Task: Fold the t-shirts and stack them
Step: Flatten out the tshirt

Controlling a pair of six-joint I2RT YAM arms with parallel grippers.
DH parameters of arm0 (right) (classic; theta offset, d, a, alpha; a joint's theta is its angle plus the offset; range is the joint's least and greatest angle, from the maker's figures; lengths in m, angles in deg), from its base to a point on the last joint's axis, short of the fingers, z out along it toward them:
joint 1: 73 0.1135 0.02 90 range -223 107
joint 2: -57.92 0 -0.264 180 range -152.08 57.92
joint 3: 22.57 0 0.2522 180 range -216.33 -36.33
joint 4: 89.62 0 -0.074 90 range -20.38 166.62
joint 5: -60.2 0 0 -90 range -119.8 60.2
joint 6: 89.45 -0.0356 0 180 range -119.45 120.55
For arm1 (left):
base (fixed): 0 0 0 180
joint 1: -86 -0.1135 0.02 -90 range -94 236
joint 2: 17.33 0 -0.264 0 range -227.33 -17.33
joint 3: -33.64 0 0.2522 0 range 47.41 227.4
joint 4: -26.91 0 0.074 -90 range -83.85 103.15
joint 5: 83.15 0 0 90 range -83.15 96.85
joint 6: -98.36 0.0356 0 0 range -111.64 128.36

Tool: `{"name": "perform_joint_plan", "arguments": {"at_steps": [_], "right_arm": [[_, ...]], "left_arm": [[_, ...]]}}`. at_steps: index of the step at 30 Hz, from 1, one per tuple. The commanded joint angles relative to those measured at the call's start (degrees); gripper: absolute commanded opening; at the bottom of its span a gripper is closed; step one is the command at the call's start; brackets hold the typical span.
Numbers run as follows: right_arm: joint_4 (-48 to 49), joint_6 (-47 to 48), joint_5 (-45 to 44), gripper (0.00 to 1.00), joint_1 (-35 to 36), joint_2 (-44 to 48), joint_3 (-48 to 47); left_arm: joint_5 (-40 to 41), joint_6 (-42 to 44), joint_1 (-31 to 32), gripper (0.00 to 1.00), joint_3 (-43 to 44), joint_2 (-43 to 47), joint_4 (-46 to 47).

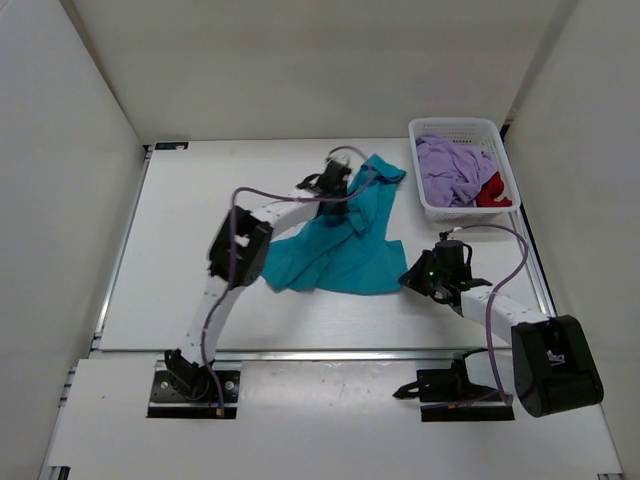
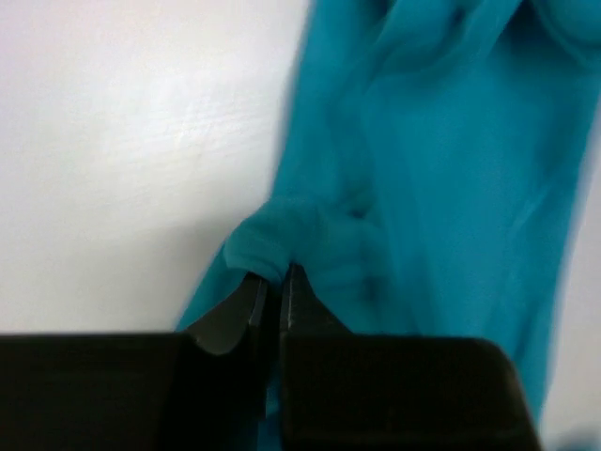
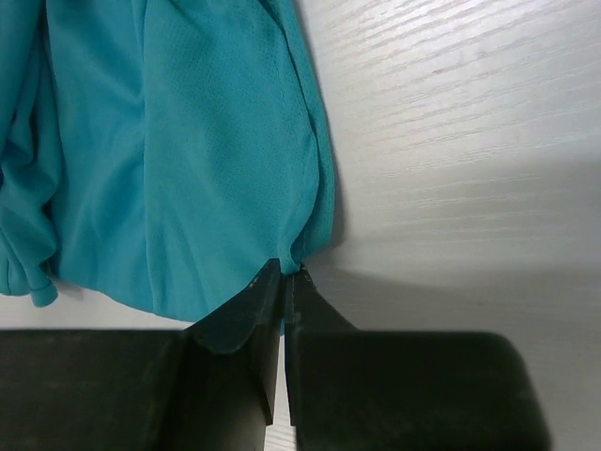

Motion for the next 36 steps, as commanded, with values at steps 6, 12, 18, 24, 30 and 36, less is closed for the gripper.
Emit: {"name": "perform_joint_plan", "arguments": {"at_steps": [6, 12, 18, 24, 30, 36], "right_arm": [[1.82, 2.32, 1.84, 0.00, -2.74, 1.76, -0.43], [2.35, 3.64, 2.89, 0.00, -0.46, -0.52, -2.54], [1.91, 4.87, 2.45, 0.00, 1.48, -1.14, -3.51], [2.88, 5.22, 3.60, 0.00, 2.09, -2.12, -3.77], [2.88, 5.40, 3.16, 0.01, 2.45, 0.00, -3.42], [4.37, 5.23, 5.09, 0.00, 1.65, -1.76, -3.07]], "left_arm": [[-8.37, -15.49, -17.26, 0.00, -74.68, 49.45, 27.37], [-10.64, -14.35, -18.93, 0.74, -80.54, 58.45, 25.62], [-5.47, -12.42, -18.76, 0.69, -72.74, 61.19, 24.91], [-1.09, -5.22, -12.78, 0.56, -42.28, 39.23, 12.45], [-1.24, -2.48, -11.12, 0.29, -17.35, 20.23, -1.54], [7.81, 2.62, -3.30, 0.35, -32.33, 28.82, 0.81]]}}
